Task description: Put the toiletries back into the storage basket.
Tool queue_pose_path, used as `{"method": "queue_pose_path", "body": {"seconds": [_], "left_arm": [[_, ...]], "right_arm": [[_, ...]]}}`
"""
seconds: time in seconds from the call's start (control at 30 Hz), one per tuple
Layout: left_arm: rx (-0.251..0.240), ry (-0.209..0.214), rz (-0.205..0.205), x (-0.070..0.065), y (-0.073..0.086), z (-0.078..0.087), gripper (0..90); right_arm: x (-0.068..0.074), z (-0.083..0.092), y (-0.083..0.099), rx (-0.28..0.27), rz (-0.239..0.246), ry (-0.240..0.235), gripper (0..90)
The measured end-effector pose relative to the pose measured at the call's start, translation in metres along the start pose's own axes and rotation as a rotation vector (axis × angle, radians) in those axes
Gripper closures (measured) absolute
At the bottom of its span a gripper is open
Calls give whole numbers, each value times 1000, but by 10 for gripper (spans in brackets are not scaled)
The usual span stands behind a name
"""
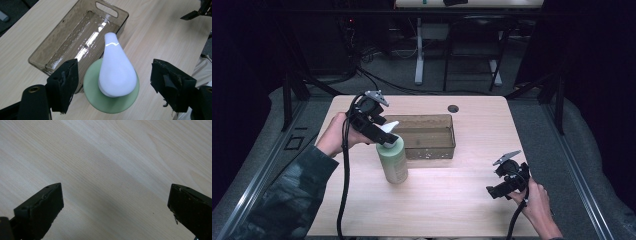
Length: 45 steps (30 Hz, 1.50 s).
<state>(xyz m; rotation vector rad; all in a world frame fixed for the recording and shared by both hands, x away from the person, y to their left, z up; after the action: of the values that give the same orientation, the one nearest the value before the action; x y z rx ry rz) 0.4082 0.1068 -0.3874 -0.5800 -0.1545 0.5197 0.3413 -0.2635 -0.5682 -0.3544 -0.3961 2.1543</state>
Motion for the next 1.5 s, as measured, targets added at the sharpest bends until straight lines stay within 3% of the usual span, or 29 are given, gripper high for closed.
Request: {"method": "queue_pose_path", "body": {"seconds": [0.53,0.9,1.1,1.5], "left_arm": [[86,-8,-31,-2,-10,-4,506],[130,-9,-31,-2,-8,-4,553],[148,-12,-34,-1,-8,-5,621],[171,-14,-58,-2,-9,-4,626]], "right_arm": [[0,0,1,9,4,4,2],[0,0,1,8,3,2,3],[0,0,1,10,2,2,4],[0,0,1,10,5,4,4]]}}
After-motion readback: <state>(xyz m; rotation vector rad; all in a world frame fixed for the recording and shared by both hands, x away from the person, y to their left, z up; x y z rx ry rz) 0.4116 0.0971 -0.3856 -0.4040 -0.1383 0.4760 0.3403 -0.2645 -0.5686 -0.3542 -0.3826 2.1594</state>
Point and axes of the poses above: each handheld gripper's, and its own axes: z roughly backward along the jaws, y roughly out of its underside, x roughly to its left, the point moved 6 cm from there along -z, roughly forward along the jaws, and after that the axes turned 1 degree about x, right-handed, at the moved point
